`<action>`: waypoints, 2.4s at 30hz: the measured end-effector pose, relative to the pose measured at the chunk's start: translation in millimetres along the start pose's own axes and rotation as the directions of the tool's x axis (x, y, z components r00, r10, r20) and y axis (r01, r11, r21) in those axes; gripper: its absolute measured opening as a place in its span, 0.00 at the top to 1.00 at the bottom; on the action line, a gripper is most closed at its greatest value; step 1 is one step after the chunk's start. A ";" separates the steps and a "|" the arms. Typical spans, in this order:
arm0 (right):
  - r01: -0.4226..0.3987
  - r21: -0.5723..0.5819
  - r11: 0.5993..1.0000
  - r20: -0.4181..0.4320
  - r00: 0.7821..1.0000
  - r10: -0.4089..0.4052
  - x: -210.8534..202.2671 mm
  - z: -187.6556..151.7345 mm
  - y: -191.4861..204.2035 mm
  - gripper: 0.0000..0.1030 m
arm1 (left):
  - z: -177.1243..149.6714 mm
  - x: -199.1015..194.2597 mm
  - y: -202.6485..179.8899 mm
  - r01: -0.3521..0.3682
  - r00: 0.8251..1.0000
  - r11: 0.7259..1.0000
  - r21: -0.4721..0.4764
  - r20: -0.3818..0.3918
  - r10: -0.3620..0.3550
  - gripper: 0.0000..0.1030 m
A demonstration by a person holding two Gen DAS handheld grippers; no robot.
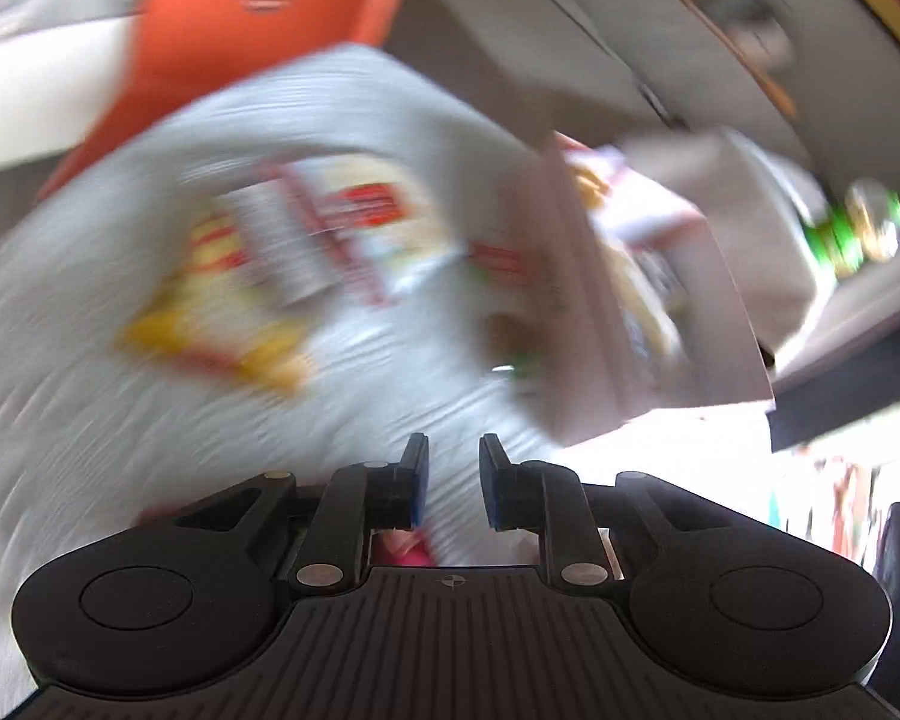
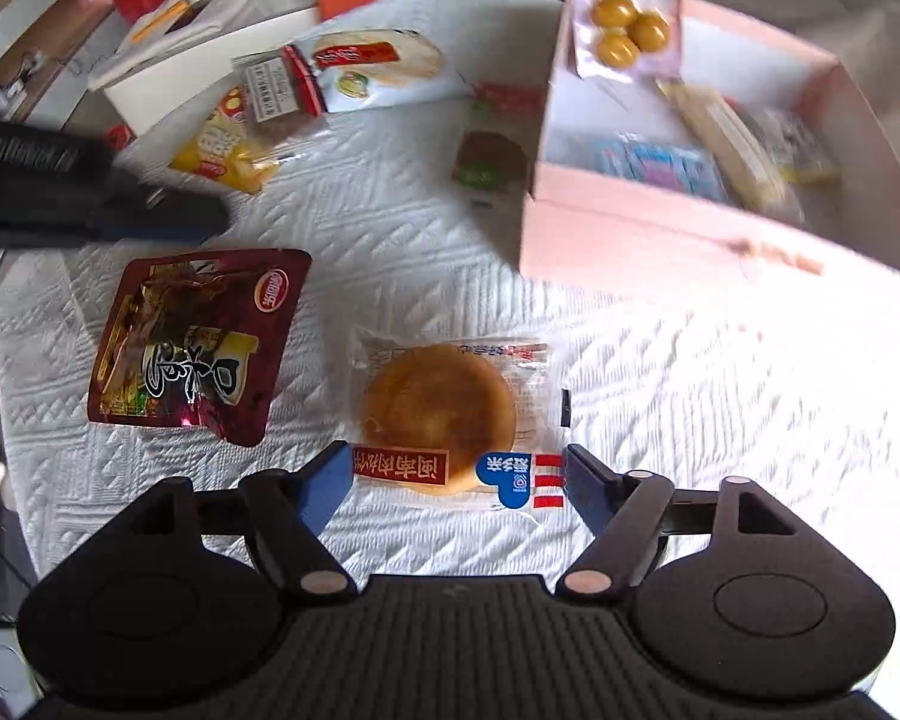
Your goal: Organize snacks
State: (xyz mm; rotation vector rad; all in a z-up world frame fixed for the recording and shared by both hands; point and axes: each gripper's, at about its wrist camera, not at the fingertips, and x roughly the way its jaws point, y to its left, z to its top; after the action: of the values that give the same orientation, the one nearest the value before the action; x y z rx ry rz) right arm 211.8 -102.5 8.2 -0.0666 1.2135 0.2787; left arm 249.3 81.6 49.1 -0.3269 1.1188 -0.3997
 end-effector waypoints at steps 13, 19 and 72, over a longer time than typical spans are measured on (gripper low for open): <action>-0.040 -0.097 0.994 0.055 0.997 0.045 -13.6 -22.2 -22.6 0.24 | 63.6 92.7 -71.6 -0.137 0.989 0.948 0.286 -0.013 0.147 0.78; -0.056 -0.174 0.983 0.047 0.997 0.066 -12.1 -25.5 -36.6 0.24 | 30.7 72.9 -65.5 -0.160 0.981 0.947 0.280 -0.062 0.184 0.80; 0.061 -0.112 0.992 0.183 0.982 -0.040 -40.9 -46.6 -90.0 0.11 | -133.8 -1.9 -74.4 -0.330 0.939 0.932 -0.153 -0.155 0.307 0.60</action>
State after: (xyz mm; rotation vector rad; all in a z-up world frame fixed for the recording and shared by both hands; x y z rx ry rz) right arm 178.3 -205.8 21.0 -0.1712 1.0136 0.3048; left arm 115.6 9.6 30.1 -0.2708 1.3131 -0.0315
